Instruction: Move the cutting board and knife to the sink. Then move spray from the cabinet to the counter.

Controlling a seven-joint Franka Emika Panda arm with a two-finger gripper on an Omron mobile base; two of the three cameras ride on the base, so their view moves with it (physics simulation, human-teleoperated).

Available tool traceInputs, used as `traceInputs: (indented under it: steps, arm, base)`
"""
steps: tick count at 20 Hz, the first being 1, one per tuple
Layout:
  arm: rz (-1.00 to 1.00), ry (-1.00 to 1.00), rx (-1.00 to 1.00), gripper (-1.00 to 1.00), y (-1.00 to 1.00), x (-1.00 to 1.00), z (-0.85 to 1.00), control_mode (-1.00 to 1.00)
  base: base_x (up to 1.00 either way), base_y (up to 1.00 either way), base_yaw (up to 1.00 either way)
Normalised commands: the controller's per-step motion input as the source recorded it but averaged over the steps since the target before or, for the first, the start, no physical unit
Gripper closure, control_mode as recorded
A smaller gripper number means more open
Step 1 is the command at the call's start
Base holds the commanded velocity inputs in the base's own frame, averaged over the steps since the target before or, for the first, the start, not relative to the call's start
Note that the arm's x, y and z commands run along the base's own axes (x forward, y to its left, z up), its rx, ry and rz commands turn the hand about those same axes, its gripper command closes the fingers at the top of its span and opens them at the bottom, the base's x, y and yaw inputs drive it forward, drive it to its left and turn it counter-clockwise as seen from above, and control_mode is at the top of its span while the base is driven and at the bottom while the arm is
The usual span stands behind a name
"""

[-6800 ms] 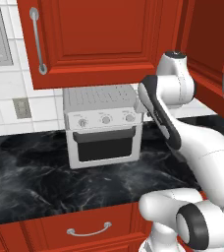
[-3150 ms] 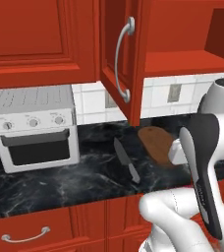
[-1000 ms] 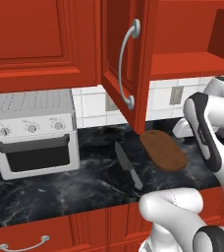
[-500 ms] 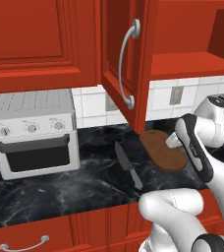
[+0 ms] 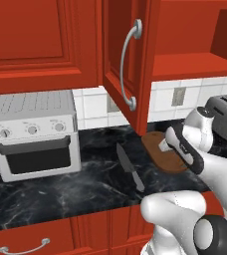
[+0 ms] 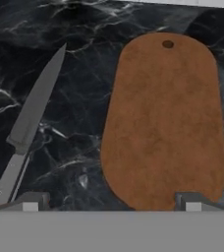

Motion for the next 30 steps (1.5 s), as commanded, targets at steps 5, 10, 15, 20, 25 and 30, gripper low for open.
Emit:
traceInputs:
  steps: [5,10,15,20,25,30]
  arm:
    - [0.0,0.0,0.0,-1.0,0.0,0.57,-0.08,-1.0]
    - [0.0,0.0,0.0,-1.0,-0.07,0.75,-0.03,-1.0]
    - [0.0,0.0,0.0,-1.0,0.0,0.73,-0.15,-1.0]
    - [0.0,0.0,0.0,-1.0,0.0,0.77,-0.02,-1.0]
    - [0.0,0.0,0.0,-1.0,0.0,0.68,0.0,-1.0]
    - [0.0,0.0,0.0,-1.0,0.0,0.59,-0.08,-1.0]
  base:
    - [0.0,0.0,0.0]
    - [0.0,0.0,0.0]
    - [0.0,0.0,0.0]
    - [0.0,0.0,0.0]
    - [0.0,0.0,0.0]
    - [0.0,0.0,0.0]
